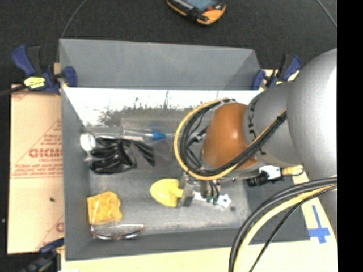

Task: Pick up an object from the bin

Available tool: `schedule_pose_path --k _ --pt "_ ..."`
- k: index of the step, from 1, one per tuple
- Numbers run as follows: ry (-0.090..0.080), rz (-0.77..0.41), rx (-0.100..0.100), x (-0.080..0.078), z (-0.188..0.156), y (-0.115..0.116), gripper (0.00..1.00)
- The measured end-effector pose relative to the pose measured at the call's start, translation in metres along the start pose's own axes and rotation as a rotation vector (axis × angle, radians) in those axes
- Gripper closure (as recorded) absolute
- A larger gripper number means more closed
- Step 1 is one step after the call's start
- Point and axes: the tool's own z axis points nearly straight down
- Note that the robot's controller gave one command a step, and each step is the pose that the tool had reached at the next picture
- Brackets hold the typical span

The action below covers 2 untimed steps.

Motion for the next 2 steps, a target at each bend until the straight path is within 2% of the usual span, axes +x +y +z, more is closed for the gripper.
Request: schedule_pose_path --k 2 --pt "-0.001 -0.001 0.000 0.0004 -0.0024 -0.0003 1.00"
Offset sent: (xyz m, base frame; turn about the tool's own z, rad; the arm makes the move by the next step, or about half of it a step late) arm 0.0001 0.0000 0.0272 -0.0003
